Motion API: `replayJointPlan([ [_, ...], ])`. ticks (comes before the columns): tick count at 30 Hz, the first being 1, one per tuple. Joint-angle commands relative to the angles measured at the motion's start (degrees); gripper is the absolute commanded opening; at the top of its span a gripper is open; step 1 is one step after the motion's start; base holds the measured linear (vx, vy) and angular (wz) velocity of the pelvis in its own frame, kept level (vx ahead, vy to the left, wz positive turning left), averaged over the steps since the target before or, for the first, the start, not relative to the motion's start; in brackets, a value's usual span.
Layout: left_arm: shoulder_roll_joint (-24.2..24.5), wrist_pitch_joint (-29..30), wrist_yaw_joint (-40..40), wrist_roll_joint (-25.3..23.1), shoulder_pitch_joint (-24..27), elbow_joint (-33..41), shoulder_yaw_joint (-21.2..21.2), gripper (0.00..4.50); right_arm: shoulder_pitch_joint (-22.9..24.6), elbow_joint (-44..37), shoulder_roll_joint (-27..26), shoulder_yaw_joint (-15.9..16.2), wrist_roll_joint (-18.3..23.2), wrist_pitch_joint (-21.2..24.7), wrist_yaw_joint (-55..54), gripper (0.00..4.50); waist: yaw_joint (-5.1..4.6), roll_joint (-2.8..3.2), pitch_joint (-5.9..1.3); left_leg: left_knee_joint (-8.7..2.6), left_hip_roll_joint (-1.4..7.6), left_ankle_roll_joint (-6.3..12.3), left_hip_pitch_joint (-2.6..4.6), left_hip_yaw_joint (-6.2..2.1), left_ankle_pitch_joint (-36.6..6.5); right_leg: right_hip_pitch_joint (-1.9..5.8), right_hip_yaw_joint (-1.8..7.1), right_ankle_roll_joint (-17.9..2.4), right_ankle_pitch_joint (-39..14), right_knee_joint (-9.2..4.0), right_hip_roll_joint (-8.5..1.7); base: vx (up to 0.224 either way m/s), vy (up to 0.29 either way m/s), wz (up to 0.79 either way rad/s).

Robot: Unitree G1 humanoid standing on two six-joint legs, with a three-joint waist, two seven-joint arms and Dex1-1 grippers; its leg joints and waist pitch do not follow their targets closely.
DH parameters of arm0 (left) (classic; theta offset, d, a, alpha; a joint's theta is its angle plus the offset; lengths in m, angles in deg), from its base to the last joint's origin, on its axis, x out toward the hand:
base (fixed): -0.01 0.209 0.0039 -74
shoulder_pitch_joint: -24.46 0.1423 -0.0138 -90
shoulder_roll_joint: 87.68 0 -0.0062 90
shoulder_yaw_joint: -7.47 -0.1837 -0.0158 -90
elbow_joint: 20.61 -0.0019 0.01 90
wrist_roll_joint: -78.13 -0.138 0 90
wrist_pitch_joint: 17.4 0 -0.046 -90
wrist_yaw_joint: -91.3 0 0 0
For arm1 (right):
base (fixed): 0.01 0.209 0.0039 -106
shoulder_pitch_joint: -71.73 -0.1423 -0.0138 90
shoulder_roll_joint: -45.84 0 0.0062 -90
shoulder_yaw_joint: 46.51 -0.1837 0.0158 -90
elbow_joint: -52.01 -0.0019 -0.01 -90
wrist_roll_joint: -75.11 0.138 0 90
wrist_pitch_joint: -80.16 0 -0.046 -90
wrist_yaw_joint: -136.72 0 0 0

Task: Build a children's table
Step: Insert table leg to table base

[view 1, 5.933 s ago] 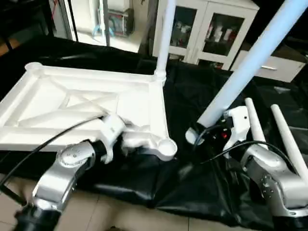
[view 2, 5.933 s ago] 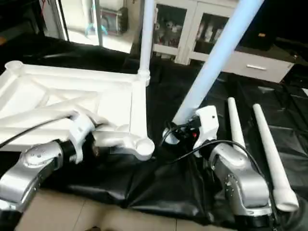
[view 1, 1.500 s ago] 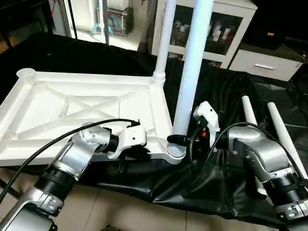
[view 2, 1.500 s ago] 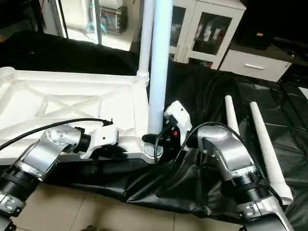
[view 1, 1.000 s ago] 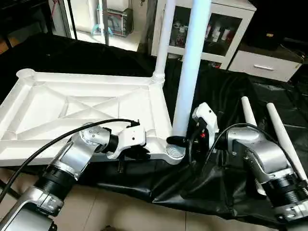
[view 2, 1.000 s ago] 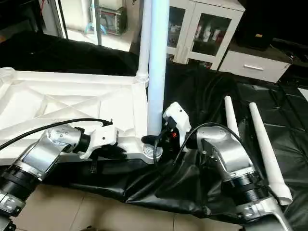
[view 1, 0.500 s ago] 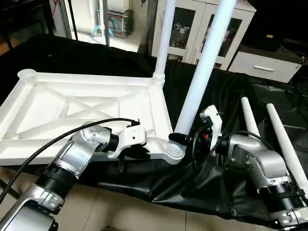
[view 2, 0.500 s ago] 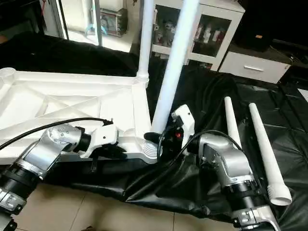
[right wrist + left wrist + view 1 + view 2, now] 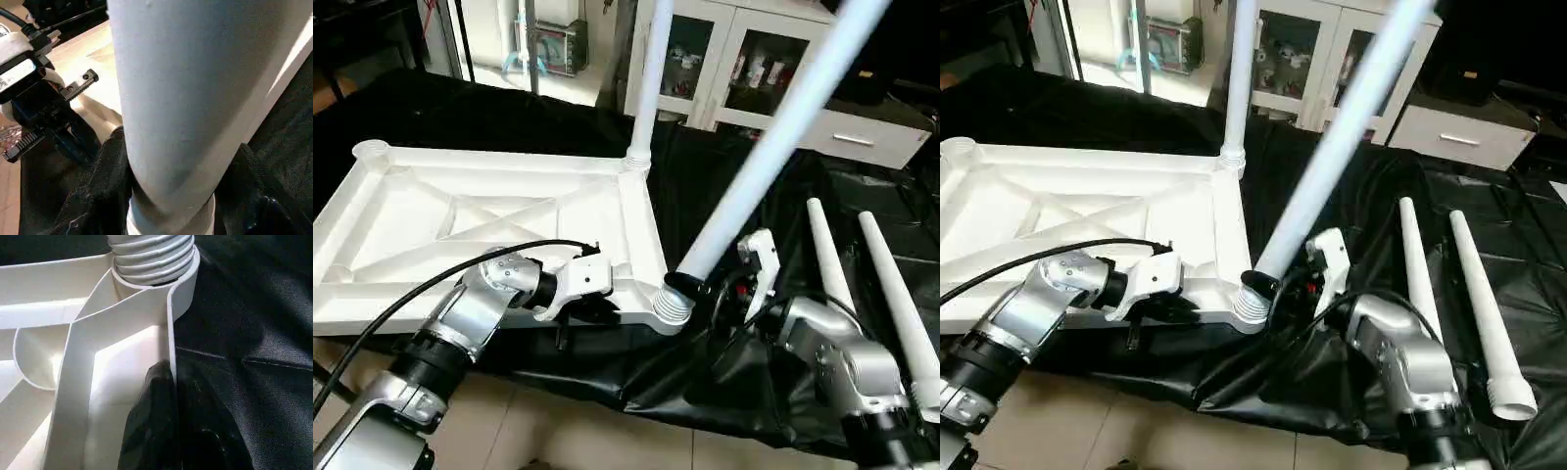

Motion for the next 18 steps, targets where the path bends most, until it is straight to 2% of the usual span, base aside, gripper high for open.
replayJointPlan([
  [1,0.04,-0.05,-0.41,-1.20,-0.23,-0.88,-1.35,0.07,2.38,1.47,1.81,2.04,-3.85,1.00,-1.60,1.90,-0.27,1.24,-2.31,-5.75,4.37,-4.56,1.67,-2.27,-17.04,0.24,2.73,-11.46,-7.23,-4.85,-4.82,0.000,0.000,0.00],
  [6,0.11,0.06,-0.36,-1.22,-0.22,-0.86,-1.30,0.07,3.47,0.23,3.28,4.70,-7.08,-0.15,-1.22,1.90,-0.24,1.15,-2.32,-5.77,4.34,-4.19,1.64,-2.18,-16.07,0.41,2.70,-11.60,-5.31,-4.78,-4.75,0.000,0.000,0.00],
  [10,0.22,0.02,-0.41,-1.17,-0.27,-0.96,-1.32,0.07,3.24,0.26,4.24,6.22,-8.51,0.00,-1.28,1.90,-0.22,1.15,-2.13,-5.87,4.38,-4.17,1.63,-2.24,-17.37,0.35,2.79,-11.30,-8.10,-5.12,-4.89,0.000,0.000,0.00],
  [15,0.30,0.17,-0.45,-1.02,-0.27,-0.93,-1.21,0.07,1.10,1.58,5.91,8.87,-9.94,2.48,-0.44,1.90,-0.43,1.05,-1.84,-6.05,4.42,-5.08,1.90,-2.44,-21.31,-0.19,2.94,-9.88,-14.80,-5.78,-5.02,0.000,0.000,0.00],
  [18,0.31,0.24,-0.52,-0.98,-0.21,-0.83,-1.19,0.07,0.58,1.83,6.25,9.45,-10.28,2.79,-0.05,1.90,-0.42,1.06,-1.96,-6.13,4.48,-5.20,1.86,-2.54,-21.30,-0.22,2.96,-9.57,-14.36,-5.74,-4.99,0.000,0.000,0.00],
])
